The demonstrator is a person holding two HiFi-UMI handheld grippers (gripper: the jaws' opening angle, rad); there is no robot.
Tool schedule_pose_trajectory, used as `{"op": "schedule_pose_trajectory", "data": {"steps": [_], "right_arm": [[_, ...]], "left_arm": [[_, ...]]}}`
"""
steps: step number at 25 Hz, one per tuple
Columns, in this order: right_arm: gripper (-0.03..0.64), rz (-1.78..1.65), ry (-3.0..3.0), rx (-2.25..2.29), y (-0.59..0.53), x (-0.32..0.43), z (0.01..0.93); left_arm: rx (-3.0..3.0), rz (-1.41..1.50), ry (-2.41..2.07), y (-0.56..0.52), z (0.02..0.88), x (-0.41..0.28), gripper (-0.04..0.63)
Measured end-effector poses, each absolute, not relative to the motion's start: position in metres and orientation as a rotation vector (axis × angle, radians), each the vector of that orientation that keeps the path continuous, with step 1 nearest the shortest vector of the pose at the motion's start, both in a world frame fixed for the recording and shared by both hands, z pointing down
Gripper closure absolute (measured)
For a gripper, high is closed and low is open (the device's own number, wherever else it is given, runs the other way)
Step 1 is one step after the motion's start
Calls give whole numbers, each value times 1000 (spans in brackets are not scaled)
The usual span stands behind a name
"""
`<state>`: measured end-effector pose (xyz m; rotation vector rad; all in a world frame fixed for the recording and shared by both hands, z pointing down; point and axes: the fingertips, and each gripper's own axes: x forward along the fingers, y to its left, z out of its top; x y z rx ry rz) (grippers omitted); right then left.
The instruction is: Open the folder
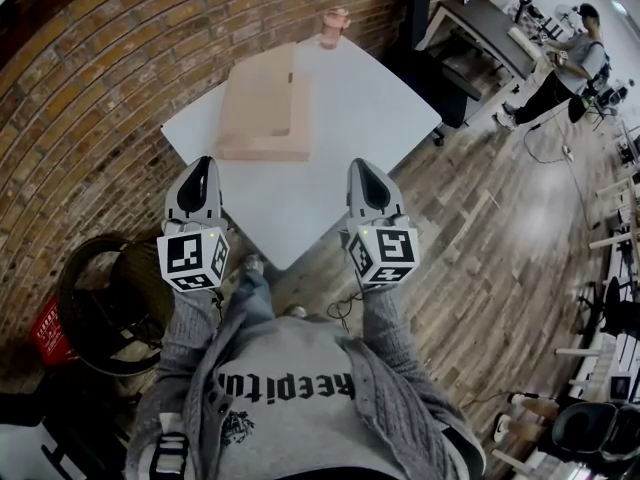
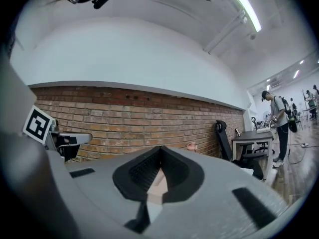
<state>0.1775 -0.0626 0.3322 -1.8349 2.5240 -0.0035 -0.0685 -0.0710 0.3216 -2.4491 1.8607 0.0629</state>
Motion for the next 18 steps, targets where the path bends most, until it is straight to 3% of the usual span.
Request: {"op": "schedule_pose_trajectory", "data": {"steps": [18], "right_arm": [[613, -6, 2505, -1806, -63, 172, 327]], "left_arm": [[-2409, 47, 1855, -70, 317, -71, 577]]}}
